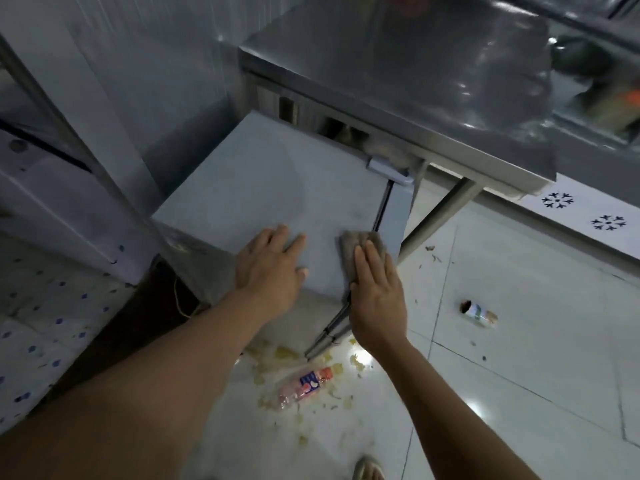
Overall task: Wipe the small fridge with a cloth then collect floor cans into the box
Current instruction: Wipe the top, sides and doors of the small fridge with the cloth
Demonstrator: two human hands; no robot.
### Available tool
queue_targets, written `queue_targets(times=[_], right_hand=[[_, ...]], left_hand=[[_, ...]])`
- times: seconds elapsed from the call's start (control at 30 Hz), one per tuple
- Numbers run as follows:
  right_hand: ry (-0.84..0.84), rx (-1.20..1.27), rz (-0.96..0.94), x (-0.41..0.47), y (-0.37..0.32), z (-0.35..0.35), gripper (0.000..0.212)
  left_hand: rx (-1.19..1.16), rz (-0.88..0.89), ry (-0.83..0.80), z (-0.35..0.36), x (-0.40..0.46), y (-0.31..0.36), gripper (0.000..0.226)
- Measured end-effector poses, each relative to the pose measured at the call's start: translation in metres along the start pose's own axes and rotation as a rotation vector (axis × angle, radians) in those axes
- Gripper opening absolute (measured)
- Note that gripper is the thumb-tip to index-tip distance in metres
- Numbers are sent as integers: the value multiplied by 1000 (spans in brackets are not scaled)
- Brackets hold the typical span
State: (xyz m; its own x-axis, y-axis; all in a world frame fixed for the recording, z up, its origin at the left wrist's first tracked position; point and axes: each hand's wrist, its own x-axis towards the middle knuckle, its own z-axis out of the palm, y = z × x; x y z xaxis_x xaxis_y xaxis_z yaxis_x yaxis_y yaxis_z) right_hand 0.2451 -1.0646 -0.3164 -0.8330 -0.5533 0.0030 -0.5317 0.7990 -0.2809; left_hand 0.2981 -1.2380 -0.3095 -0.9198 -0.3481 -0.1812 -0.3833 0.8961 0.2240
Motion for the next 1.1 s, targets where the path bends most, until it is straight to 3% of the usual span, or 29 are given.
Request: queue_targets(times=[0.27, 0.5, 0.77, 0.93, 1.1], right_hand=[[73, 4, 136, -49, -50, 24, 68], [1, -155, -16, -28, -31, 15, 68], [139, -173, 22, -30, -36, 26, 65], [225, -200, 88, -29, -47, 35, 72], [308, -134, 268, -24, -72, 48, 66]], left_hand=[[11, 41, -76, -14, -1, -5, 58], [27, 186, -116, -16, -2, -34, 57], [98, 132, 17, -12, -19, -86, 71], [52, 178, 63, -6, -18, -91, 86], [80, 320, 47, -11, -13, -106, 83]])
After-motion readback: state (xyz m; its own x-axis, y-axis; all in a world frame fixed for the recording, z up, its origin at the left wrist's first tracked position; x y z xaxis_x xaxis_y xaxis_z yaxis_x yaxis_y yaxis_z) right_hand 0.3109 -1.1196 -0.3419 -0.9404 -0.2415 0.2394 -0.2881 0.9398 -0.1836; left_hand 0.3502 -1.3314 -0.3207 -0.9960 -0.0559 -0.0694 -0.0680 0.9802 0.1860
